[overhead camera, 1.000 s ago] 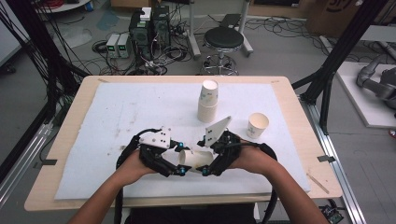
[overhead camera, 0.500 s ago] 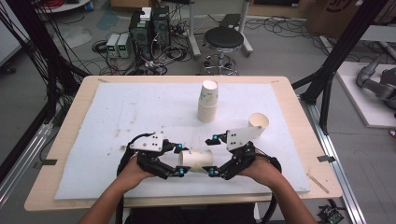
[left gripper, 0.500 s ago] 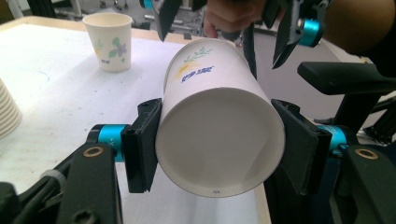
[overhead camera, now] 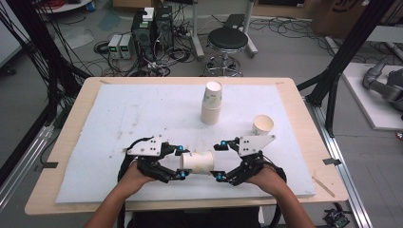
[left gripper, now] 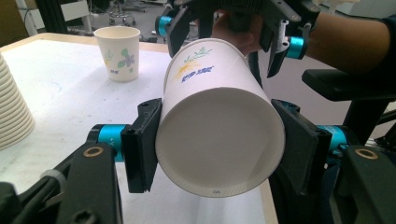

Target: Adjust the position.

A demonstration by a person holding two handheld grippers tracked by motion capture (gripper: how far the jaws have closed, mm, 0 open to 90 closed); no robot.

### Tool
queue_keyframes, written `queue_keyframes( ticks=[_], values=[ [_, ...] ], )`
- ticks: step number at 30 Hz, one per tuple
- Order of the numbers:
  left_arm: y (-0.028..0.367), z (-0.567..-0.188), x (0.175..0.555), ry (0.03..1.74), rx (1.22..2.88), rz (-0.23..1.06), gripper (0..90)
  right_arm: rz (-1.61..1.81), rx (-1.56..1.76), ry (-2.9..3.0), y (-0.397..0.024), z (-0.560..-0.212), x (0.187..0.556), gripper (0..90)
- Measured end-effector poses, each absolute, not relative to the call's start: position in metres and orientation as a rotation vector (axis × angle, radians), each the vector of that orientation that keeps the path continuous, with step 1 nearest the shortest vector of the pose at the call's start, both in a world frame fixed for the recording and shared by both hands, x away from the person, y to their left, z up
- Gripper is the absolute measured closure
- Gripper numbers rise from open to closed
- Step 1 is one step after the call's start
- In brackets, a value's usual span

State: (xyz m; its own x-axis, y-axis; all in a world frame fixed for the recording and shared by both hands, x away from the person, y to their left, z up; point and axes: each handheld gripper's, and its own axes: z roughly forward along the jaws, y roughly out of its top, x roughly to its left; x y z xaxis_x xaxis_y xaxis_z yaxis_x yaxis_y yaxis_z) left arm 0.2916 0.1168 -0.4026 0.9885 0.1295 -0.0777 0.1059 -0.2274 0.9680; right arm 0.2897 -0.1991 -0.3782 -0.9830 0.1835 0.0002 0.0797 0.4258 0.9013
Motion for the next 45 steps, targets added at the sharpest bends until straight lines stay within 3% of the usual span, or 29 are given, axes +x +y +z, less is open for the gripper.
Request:
queue_keyframes(
  ticks=[30, 45],
  values=[
    [0.119, -0.391, 0.287, 0.090, 1.766, 0.017, 37.2, 1.743, 0.178, 2.608, -0.191, -0.394, 0.295, 19.0],
    [0.120, -0.395, 0.288, 0.094, 1.733, 0.013, 37.3, 1.874, 0.159, 2.555, -0.194, -0.397, 0.298, 30.0]
  ],
)
